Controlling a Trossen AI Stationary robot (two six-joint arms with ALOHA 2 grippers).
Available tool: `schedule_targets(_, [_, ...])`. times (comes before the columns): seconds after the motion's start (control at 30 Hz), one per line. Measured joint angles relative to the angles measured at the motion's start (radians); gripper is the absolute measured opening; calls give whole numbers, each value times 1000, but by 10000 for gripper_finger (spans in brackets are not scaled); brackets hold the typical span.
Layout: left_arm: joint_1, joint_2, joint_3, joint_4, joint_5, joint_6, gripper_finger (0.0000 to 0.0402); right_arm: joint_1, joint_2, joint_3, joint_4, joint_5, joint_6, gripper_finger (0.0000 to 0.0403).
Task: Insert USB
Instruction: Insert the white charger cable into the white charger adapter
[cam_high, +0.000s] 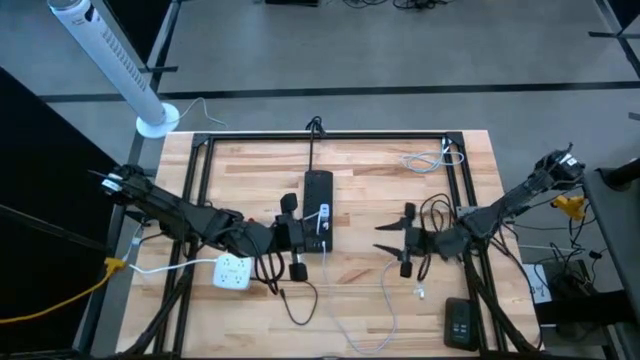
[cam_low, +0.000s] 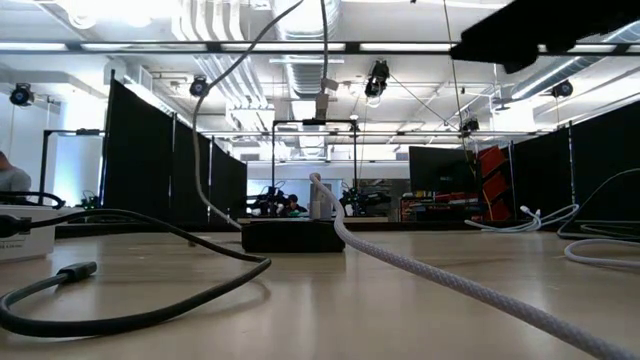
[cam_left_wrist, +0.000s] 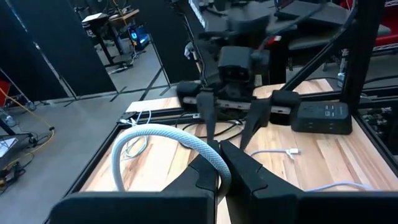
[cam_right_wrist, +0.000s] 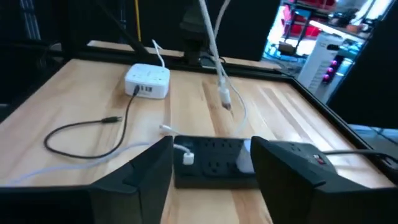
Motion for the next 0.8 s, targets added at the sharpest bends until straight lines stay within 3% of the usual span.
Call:
schedule_targets(0.27, [0,0,-8,-4,24,-22,0,-206,220,23,214,-309,-119,224])
schedule_targets(0.63, [0,0,-11,-25,27,-70,0,-297,555,258,283,-408,-260,247])
schedule_targets(0.8, [0,0,-11,-42,34,-85,0,-300,614,311,283,-409,-298,225])
